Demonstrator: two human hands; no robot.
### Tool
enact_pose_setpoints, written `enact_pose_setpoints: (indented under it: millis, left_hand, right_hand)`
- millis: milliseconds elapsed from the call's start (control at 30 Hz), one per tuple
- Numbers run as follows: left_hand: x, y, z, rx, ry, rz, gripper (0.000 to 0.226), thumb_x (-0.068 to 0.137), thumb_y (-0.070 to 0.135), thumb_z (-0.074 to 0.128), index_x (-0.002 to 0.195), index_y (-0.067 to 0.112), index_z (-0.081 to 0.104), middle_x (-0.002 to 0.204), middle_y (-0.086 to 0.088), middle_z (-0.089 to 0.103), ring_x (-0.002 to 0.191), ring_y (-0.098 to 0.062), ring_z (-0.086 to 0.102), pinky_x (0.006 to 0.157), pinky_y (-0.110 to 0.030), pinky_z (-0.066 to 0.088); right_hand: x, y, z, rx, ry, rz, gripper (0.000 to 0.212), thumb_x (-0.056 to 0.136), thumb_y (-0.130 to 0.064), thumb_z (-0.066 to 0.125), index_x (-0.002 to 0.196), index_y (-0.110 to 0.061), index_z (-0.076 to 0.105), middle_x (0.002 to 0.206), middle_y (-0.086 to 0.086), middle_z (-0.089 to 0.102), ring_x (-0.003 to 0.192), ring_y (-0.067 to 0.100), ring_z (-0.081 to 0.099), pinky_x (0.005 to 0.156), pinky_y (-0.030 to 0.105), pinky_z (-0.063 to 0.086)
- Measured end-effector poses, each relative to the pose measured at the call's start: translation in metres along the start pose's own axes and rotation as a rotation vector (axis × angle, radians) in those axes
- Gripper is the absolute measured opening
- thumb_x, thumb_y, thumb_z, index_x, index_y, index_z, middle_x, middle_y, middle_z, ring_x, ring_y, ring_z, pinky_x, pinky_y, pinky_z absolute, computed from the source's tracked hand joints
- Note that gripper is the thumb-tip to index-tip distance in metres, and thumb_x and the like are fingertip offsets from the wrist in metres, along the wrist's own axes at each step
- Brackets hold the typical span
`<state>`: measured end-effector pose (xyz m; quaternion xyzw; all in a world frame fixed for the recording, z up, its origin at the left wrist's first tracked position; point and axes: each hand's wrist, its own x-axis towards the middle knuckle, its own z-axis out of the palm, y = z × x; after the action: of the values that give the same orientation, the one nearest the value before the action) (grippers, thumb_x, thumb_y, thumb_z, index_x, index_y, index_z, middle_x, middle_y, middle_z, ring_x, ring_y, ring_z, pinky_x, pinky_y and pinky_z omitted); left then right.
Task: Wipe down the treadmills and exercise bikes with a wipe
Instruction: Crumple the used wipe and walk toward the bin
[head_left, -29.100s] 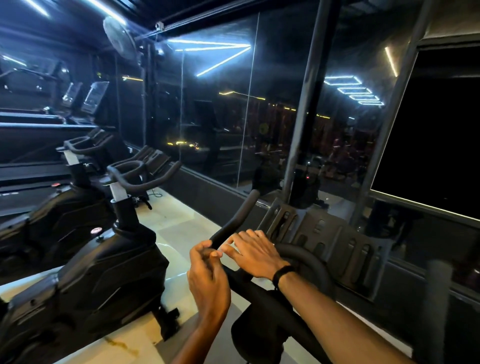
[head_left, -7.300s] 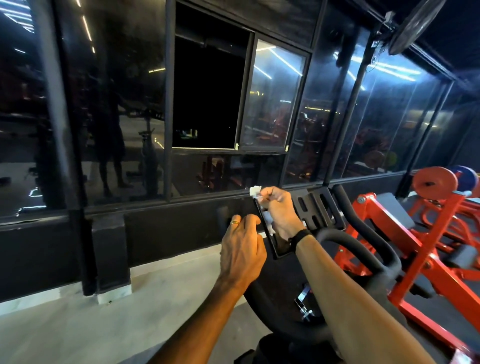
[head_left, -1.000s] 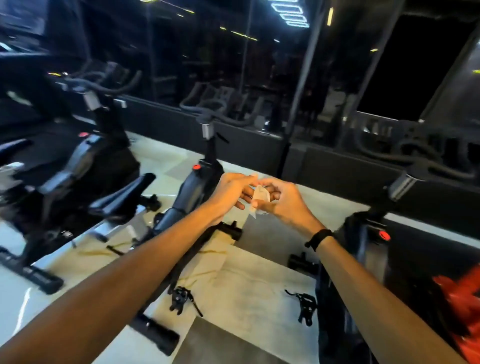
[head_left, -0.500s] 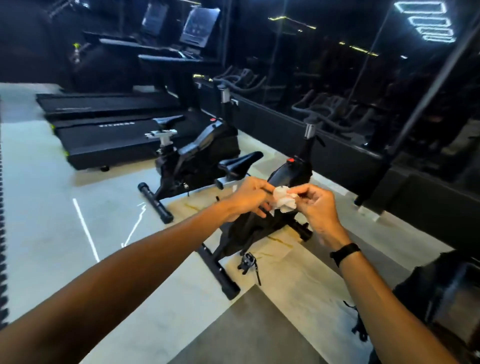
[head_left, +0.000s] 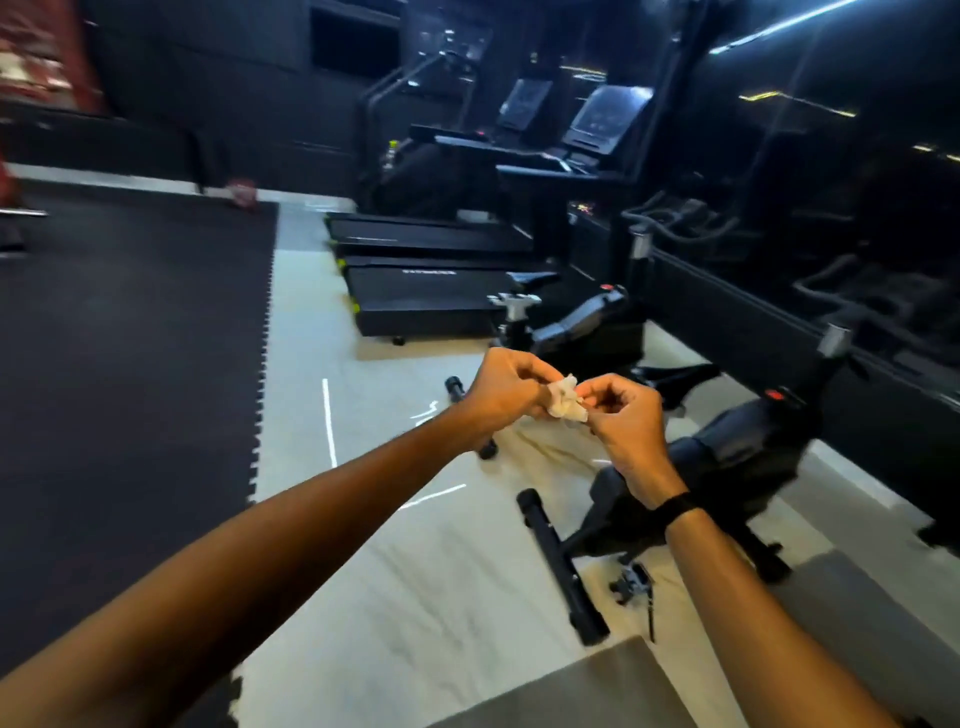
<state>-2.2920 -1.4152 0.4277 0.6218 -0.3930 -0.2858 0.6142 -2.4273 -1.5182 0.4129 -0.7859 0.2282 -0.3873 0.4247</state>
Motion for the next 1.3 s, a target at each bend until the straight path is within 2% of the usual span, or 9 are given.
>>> enact_pose_setpoints:
  millis: [133, 200, 333, 433, 600, 700, 833, 1133, 1300]
  left_hand:
    - [-0.019, -0.013, -0.116, 0.008, 0.218, -0.007, 0.015, 0.078, -0.006, 0.077, 0.087, 0.002, 0.07, 0.081, -0.009, 0.07, 0.072, -0.017, 0.069, 0.062, -0.026, 0.06]
    - [-0.029, -0.02, -0.181, -0.002, 0.305, 0.015, 0.017, 0.078, -0.004, 0.078, 0.092, -0.003, 0.069, 0.086, -0.018, 0.072, 0.077, -0.028, 0.072, 0.068, -0.035, 0.063]
    - [-0.042, -0.024, -0.303, -0.043, 0.406, -0.061, 0.024, 0.081, -0.004, 0.074, 0.105, -0.002, 0.067, 0.096, -0.024, 0.072, 0.083, -0.035, 0.073, 0.073, -0.042, 0.063]
    - [-0.047, -0.015, -0.382, -0.098, 0.431, -0.119, 0.026, 0.087, 0.007, 0.073, 0.112, 0.004, 0.069, 0.099, -0.02, 0.073, 0.088, -0.033, 0.073, 0.076, -0.04, 0.063]
    - [-0.033, 0.006, -0.48, -0.049, 0.49, -0.023, 0.027, 0.09, 0.01, 0.07, 0.116, 0.005, 0.069, 0.105, -0.016, 0.072, 0.095, -0.028, 0.071, 0.077, -0.037, 0.062]
    - [-0.013, 0.006, -0.54, -0.101, 0.544, 0.019, 0.025, 0.093, 0.009, 0.065, 0.118, 0.006, 0.068, 0.104, -0.016, 0.073, 0.092, -0.028, 0.072, 0.075, -0.035, 0.063]
    - [0.019, -0.018, -0.603, -0.232, 0.578, 0.053, 0.026, 0.089, 0.004, 0.067, 0.114, 0.007, 0.069, 0.101, -0.015, 0.075, 0.091, -0.033, 0.073, 0.077, -0.04, 0.062]
    - [0.179, -0.034, -0.749, -0.093, 0.615, -0.02, 0.026, 0.088, 0.018, 0.074, 0.107, 0.001, 0.071, 0.094, -0.018, 0.075, 0.081, -0.032, 0.075, 0.073, -0.038, 0.063]
    - [0.244, -0.034, -0.83, -0.151, 0.759, 0.01, 0.019, 0.082, 0.005, 0.078, 0.095, -0.006, 0.071, 0.084, -0.02, 0.075, 0.074, -0.032, 0.075, 0.068, -0.036, 0.063]
  right_hand:
    - [0.02, -0.038, 0.117, 0.119, -0.161, -0.021, 0.011, 0.083, 0.001, 0.077, 0.091, -0.002, 0.071, 0.08, 0.011, 0.071, 0.072, 0.021, 0.067, 0.066, 0.03, 0.058]
    - [0.029, -0.058, 0.184, 0.195, -0.242, -0.011, 0.013, 0.086, -0.002, 0.075, 0.098, -0.001, 0.07, 0.085, 0.013, 0.073, 0.078, 0.025, 0.071, 0.07, 0.034, 0.061]
    - [0.048, -0.096, 0.308, 0.272, -0.338, -0.039, 0.014, 0.09, -0.008, 0.071, 0.101, -0.016, 0.067, 0.091, 0.009, 0.075, 0.084, 0.025, 0.072, 0.071, 0.033, 0.06]
    - [0.063, -0.124, 0.389, 0.29, -0.342, -0.071, 0.018, 0.092, -0.009, 0.07, 0.108, -0.011, 0.062, 0.09, 0.012, 0.073, 0.081, 0.023, 0.072, 0.068, 0.03, 0.059]
    - [0.112, -0.169, 0.482, 0.291, -0.353, -0.161, 0.026, 0.093, -0.01, 0.069, 0.118, -0.007, 0.061, 0.092, 0.011, 0.073, 0.077, 0.019, 0.072, 0.067, 0.029, 0.06]
    - [0.15, -0.183, 0.538, 0.271, -0.356, -0.245, 0.015, 0.094, -0.011, 0.067, 0.108, -0.007, 0.068, 0.091, 0.011, 0.073, 0.075, 0.017, 0.072, 0.067, 0.029, 0.06]
    - [0.195, -0.182, 0.603, 0.373, -0.358, -0.174, 0.01, 0.096, -0.016, 0.066, 0.101, -0.009, 0.071, 0.088, 0.009, 0.074, 0.078, 0.017, 0.072, 0.064, 0.025, 0.058]
    - [0.373, -0.179, 0.744, 0.474, -0.491, -0.163, 0.012, 0.096, -0.009, 0.065, 0.1, -0.016, 0.074, 0.091, 0.0, 0.076, 0.086, 0.015, 0.073, 0.068, 0.025, 0.059]
    - [0.449, -0.183, 0.845, 0.471, -0.481, -0.214, 0.013, 0.096, -0.008, 0.064, 0.108, -0.009, 0.069, 0.099, 0.006, 0.074, 0.092, 0.023, 0.071, 0.075, 0.041, 0.062]
